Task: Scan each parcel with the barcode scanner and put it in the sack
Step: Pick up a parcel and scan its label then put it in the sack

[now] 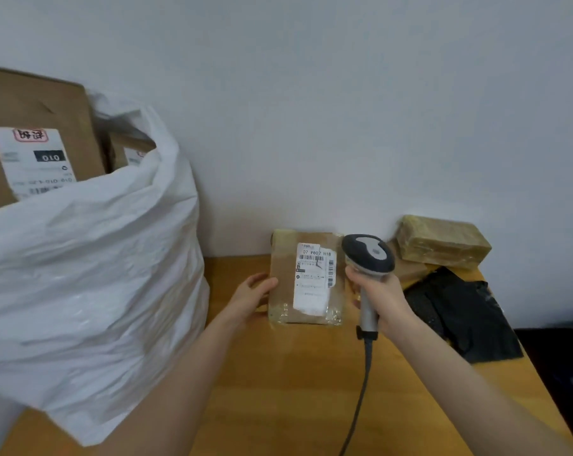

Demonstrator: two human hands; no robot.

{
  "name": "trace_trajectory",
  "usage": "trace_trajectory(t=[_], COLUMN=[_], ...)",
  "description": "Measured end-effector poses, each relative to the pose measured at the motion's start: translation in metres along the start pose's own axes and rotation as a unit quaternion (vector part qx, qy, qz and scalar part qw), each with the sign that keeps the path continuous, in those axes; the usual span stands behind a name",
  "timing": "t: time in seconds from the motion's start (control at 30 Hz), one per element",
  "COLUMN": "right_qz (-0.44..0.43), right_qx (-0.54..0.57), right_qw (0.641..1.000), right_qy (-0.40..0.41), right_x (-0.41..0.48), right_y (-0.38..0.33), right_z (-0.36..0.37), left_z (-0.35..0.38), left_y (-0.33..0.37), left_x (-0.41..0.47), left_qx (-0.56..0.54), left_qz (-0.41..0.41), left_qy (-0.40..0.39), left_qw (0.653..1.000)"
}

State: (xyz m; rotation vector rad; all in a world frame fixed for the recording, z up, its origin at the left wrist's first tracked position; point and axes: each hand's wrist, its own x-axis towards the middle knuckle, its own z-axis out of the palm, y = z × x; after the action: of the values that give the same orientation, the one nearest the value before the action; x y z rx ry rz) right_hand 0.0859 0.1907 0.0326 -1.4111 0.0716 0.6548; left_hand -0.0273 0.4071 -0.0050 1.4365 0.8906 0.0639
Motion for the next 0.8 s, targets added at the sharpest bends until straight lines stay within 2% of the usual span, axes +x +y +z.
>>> trace_trajectory(t=[0.13,0.27,0.8], right_qz=[-0.018,-0.020,-0.006], right_qx=[-0.066,-0.079,-0.102], right_qw=[0.997,0.994,0.992], right_qy=[-0.046,-0.077,-0.073], right_x=[-0.043,-0.074,-0.090], right_y=[0.014,0.028,0.030], right_z=[0.007,0.019,0.021], left_z=[-0.009,-0.015,-0.022], left_y=[-0.009,-0.018,-0.035], left_x=[-0.004,-0.005,-0.005], left_qx=[-0.030,-0.045,-0.047], left_qz=[0.009,0.009,0.005], left_qy=[0.038,0.054,0.085], left_qw=[0.999,0.997,0.995])
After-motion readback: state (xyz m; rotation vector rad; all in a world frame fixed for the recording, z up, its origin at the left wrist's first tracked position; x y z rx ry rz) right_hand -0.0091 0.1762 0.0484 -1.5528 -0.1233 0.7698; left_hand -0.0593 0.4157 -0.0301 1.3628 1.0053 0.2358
